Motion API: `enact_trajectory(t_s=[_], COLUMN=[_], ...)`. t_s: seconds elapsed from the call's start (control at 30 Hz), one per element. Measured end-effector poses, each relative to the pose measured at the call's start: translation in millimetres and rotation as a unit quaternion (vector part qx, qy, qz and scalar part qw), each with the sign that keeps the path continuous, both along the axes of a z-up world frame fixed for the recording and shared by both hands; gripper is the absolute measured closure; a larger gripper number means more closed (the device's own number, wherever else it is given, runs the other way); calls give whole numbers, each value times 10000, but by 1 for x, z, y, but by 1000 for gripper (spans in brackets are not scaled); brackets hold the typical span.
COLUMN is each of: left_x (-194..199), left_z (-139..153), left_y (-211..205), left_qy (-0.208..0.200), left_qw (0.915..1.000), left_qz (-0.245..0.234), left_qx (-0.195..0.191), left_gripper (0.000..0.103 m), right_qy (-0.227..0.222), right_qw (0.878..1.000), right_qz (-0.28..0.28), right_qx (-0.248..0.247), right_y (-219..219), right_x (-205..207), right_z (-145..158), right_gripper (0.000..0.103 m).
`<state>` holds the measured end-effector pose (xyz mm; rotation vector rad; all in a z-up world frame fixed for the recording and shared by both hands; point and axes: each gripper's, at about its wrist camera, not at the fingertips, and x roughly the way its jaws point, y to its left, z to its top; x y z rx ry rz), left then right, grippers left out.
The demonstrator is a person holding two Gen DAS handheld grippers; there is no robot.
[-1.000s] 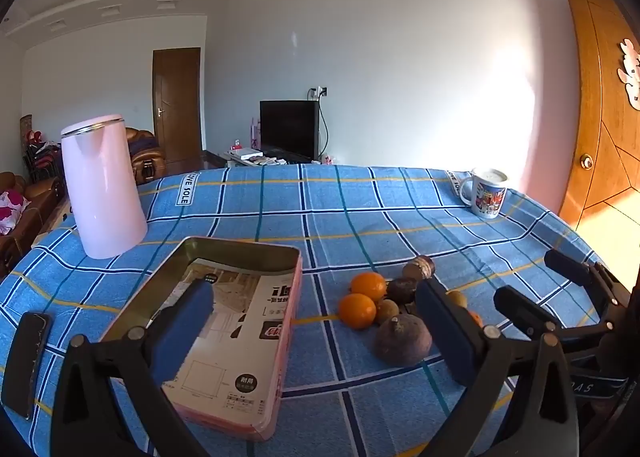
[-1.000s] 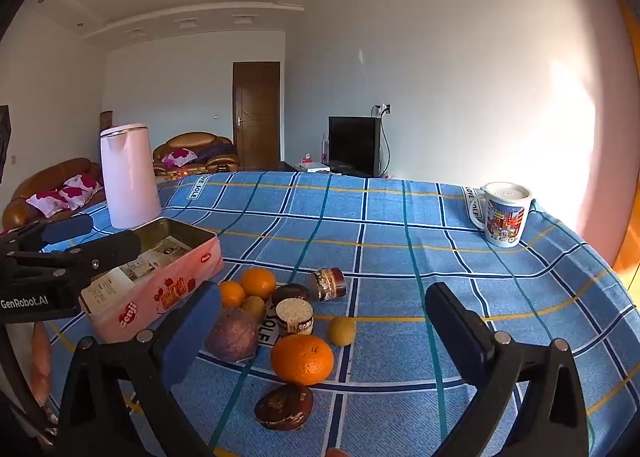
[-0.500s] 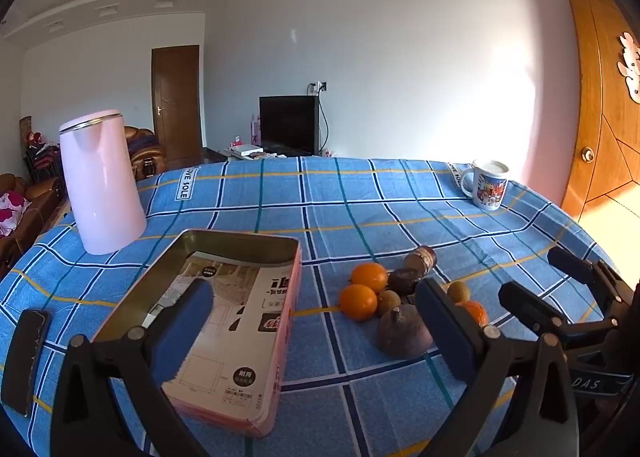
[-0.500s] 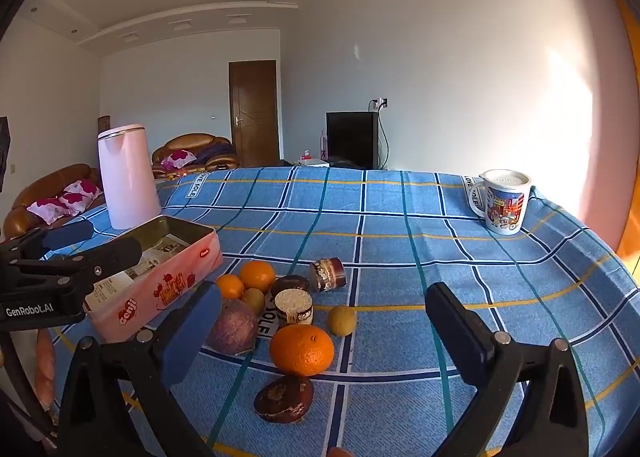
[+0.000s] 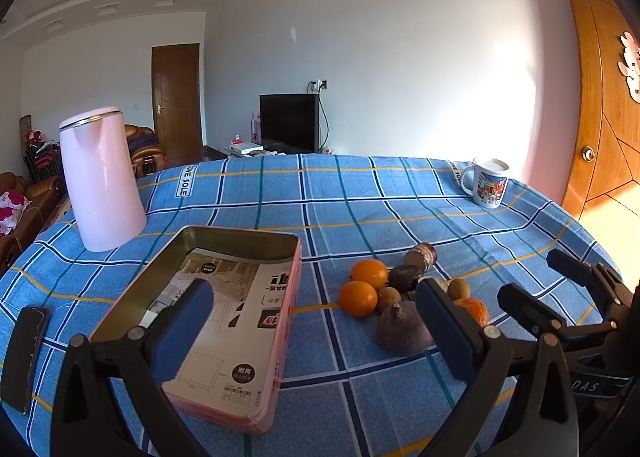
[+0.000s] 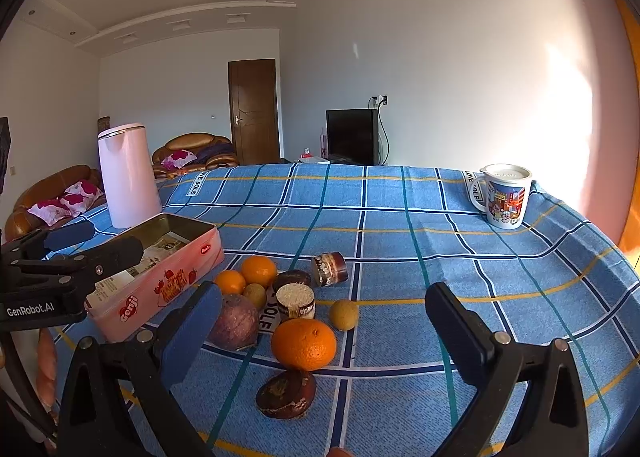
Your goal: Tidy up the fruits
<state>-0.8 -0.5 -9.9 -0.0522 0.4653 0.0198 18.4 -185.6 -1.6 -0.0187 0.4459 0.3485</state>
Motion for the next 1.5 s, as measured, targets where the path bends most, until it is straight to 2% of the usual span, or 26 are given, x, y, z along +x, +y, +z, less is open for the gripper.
enact_trajectory(t_s=[1.13,1.5], left_x=[2,3], left_z=[-2,-7], left_y=[1,-3], left_qy=[23,72], left_qw=[10000,10000], left_qz=[17,-39], left_qx=[21,24], left_gripper=[0,0], right_qy=[32,116], right_qw=[10000,9998], right_qz=[53,39], right_qx=[-4,-153], right_y=[1,0], right_x=[-1,1], right_z=[-1,-8], right_gripper=[1,1])
